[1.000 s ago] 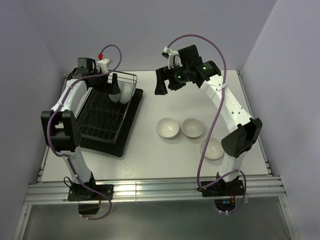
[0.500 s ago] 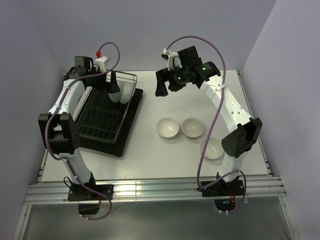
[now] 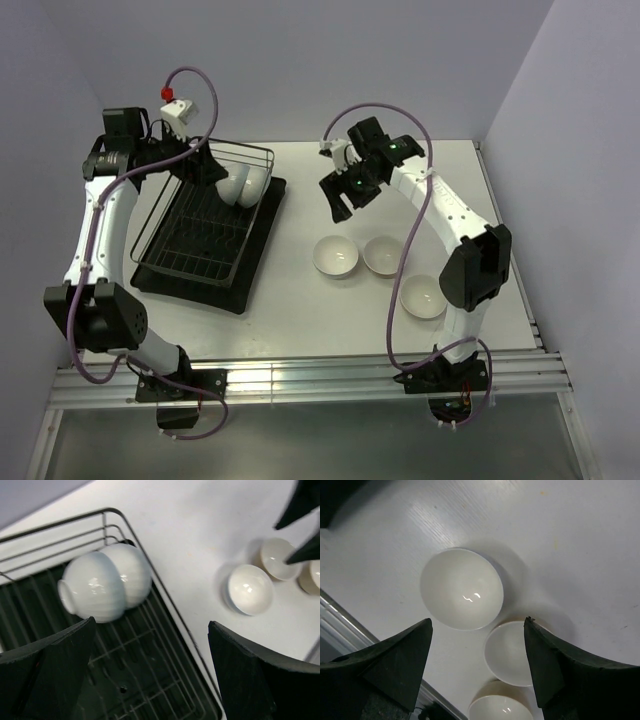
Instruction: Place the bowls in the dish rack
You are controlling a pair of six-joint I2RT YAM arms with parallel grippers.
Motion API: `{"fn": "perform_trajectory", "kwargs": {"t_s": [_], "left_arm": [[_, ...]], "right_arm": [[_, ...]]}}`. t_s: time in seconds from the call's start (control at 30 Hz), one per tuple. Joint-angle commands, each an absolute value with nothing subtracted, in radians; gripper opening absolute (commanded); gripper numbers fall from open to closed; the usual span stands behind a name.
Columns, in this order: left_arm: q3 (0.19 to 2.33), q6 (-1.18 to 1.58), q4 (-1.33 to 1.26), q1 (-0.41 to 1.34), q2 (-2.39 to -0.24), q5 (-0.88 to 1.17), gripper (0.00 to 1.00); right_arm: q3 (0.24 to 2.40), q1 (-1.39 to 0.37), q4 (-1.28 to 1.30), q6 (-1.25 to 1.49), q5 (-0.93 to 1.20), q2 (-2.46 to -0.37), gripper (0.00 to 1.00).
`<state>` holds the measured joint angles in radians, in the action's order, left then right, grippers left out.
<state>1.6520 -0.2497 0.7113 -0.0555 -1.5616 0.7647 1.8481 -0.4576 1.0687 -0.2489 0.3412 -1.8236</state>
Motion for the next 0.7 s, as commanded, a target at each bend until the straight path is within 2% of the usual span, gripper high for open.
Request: {"fn": "perform_trajectory", "kwargs": {"t_s": [0.0, 0.33, 0.67], "left_arm": [[1.576, -0.282, 0.736, -0.051, -1.514, 0.896, 1.0], [1.382, -0.207, 0.631, -0.051, -1.399, 0.942, 1.0], [1.344, -0.048, 0.537, -0.081, -1.404, 0.926, 1.0]], "right_arm": [[1.798, -0.451, 1.066, -0.318, 0.258, -1.855, 0.8], [1.72, -0.462, 0.973, -0.331, 0.233, -1.973, 0.76], [1.576, -0.488, 0.884, -0.35, 0.23, -1.993, 0.64]]}}
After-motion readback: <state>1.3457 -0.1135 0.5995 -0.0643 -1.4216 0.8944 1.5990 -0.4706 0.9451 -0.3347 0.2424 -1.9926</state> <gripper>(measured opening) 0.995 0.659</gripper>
